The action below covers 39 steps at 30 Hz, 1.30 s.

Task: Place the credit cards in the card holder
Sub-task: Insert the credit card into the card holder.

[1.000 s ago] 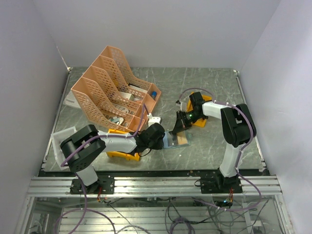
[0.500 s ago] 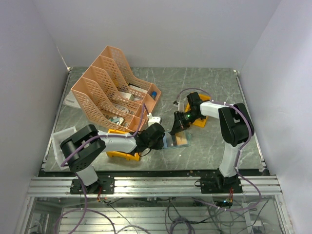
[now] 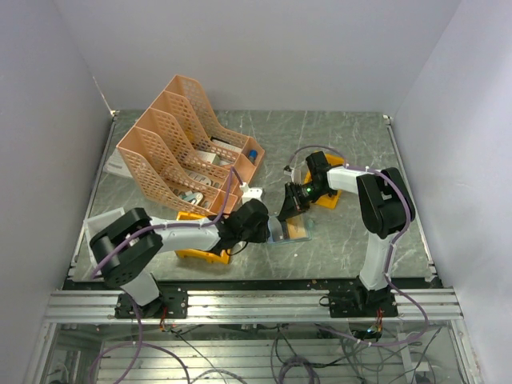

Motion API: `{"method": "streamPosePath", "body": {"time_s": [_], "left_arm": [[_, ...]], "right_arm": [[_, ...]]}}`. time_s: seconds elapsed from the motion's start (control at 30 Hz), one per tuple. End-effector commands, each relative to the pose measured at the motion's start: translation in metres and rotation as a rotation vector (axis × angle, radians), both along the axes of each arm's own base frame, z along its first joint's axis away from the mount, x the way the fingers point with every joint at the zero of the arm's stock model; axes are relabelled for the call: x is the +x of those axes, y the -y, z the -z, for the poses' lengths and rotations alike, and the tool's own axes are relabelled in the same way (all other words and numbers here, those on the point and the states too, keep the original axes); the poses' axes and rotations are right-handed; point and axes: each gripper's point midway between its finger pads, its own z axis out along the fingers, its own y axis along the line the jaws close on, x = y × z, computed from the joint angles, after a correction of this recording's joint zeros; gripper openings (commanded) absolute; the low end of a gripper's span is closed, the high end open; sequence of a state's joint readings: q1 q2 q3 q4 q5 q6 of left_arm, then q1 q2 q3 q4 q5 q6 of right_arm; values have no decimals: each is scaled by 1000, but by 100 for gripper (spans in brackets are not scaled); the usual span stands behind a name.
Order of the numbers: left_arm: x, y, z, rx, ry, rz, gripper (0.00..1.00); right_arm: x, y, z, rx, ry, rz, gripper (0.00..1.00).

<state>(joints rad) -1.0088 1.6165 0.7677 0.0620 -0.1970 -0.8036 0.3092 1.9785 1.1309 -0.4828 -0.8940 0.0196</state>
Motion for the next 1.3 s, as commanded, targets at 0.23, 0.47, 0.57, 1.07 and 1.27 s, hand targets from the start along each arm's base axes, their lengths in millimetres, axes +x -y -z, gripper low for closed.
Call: {"method": "streamPosePath", "body": {"time_s": [0.23, 0.47, 0.57, 1.07, 1.27], "left_arm": [[7, 34, -82, -222, 102, -14, 38], [8, 79, -71, -164, 66, -113, 35], [8, 86, -45, -41, 34, -155, 33], [26, 90, -19, 123, 70, -236, 32], [25, 100, -12, 106, 51, -224, 32]], "right_arm": [[-6, -1, 9, 27, -57, 20, 9], [-6, 0, 10, 25, -58, 21, 9], [-6, 0, 10, 24, -59, 23, 9], [-8, 0, 11, 26, -65, 20, 11], [-8, 0, 12, 24, -64, 20, 12]]}}
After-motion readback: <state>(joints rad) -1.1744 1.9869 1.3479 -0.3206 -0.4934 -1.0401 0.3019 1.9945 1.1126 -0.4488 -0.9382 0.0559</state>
